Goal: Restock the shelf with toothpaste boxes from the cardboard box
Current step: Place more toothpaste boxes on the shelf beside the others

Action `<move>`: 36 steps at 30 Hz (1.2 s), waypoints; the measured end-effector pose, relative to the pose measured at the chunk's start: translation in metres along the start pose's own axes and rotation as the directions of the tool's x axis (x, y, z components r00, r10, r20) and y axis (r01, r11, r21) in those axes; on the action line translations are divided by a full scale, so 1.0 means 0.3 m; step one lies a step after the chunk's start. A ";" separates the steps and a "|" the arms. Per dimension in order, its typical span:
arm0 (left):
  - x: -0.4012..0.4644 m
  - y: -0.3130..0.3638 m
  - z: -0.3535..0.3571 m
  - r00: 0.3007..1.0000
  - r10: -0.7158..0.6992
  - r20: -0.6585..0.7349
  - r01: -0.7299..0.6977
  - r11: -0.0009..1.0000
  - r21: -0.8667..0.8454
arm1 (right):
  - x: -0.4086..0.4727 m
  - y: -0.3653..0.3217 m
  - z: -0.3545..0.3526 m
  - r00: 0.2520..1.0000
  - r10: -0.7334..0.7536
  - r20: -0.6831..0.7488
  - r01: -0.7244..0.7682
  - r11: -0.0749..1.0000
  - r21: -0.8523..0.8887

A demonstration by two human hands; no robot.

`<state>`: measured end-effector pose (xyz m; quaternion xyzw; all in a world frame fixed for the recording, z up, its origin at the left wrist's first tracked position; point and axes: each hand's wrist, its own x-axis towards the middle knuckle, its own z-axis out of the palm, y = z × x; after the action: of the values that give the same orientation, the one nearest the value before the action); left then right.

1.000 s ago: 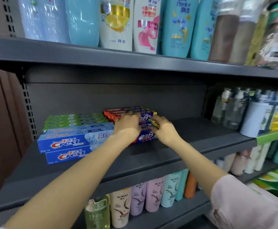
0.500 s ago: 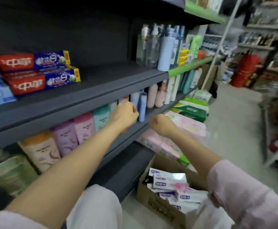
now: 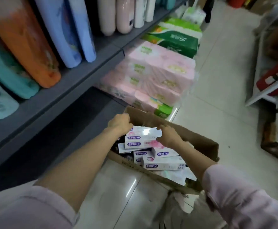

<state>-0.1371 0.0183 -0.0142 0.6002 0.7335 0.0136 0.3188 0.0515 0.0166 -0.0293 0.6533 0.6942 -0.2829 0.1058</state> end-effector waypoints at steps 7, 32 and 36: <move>0.310 -0.072 0.324 0.972 0.061 0.227 -0.080 0.994 0.076 | 0.281 0.192 0.198 0.991 0.041 0.130 -0.038 0.999 -0.024; 0.389 -0.006 0.710 0.979 0.182 0.094 -0.201 0.937 0.284 | 0.406 0.455 0.438 0.968 0.083 0.236 -0.050 0.989 -0.143; 0.337 0.024 0.718 0.936 0.336 -0.108 -0.291 0.907 0.306 | 0.364 0.447 0.455 0.966 0.042 0.255 -0.038 0.999 -0.019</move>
<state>-0.0344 0.0321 -0.2286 0.7471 0.6443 0.0063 0.1634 0.1373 0.0347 -0.2315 0.6246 0.6636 -0.3576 0.2043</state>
